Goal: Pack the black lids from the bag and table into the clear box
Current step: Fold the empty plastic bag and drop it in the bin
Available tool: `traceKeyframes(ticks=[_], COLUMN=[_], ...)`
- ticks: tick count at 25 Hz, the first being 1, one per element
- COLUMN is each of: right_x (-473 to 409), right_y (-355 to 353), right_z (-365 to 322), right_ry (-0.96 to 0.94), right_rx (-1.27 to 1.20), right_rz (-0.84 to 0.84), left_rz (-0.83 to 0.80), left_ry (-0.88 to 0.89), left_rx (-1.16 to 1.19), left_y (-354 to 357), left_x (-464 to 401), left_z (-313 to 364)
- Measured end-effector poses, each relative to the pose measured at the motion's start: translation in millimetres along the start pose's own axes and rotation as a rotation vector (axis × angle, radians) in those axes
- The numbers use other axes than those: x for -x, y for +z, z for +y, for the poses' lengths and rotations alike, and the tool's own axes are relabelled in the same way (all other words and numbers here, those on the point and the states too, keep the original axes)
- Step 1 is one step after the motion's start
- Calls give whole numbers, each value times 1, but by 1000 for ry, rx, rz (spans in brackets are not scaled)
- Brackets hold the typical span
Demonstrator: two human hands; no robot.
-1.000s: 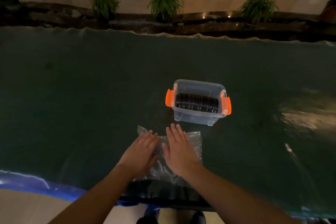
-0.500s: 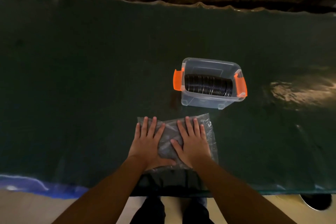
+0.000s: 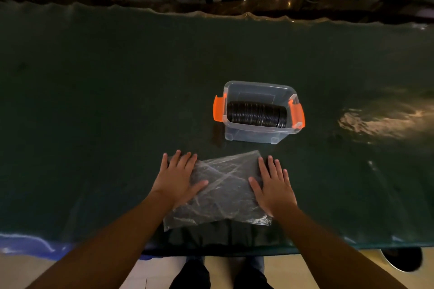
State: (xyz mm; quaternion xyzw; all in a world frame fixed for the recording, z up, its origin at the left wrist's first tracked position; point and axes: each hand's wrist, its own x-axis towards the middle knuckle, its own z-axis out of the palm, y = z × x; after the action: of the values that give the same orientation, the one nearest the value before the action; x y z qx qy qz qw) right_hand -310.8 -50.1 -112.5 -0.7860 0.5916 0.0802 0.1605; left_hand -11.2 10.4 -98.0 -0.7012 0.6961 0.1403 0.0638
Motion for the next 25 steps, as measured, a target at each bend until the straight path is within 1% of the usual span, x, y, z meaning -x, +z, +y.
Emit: traceKeyframes(ticks=[1, 3, 4, 7, 10, 12, 15, 17, 19, 20, 21, 22, 23, 24, 25], right_x=[5, 20, 29, 53, 75, 86, 102, 107, 104, 100, 92, 82, 73, 65, 57], right_y=[-4, -9, -11, -14, -18, -22, -31, -35, -47, -55, -64, -74, -83, -93, -105], right_z=[5, 13, 15, 17, 16, 13, 4, -6, -22, -32, -42, -53, -65, -74, -82], right_ry=[27, 50, 50, 51, 72, 67, 68, 142, 251, 305, 348, 374, 364, 309, 235], right_rx=[-62, -204, -268, -412, -518, -566, -693, -818, -970, -1064, -1187, -1340, -1493, -1614, -1694], right_rz=[0, 58, 95, 175, 192, 232, 315, 322, 277, 226, 139, 6, -153, -274, -323], left_rz=[15, -6, -39, -208, -275, -286, -239, -195, -111, -53, 8, 67, 112, 149, 183], left_ry=[31, 76, 72, 44, 116, 143, 119, 98, 94, 95, 96, 89, 80, 69, 59], left_rx=[8, 41, 40, 17, -11, 144, 536, 771, 932, 997, 1060, 1132, 1216, 1298, 1372], left_y=[-5, -16, -22, -40, -54, -69, -101, -124, -152, -166, -179, -193, -203, -213, -221], left_x=[-10, -32, -42, -65, -70, -65, -45, -30, -11, -2, 7, 16, 24, 32, 40], left_z=[5, 19, 24, 36, 43, 42, 38, 38, 36, 33, 30, 25, 21, 16, 11])
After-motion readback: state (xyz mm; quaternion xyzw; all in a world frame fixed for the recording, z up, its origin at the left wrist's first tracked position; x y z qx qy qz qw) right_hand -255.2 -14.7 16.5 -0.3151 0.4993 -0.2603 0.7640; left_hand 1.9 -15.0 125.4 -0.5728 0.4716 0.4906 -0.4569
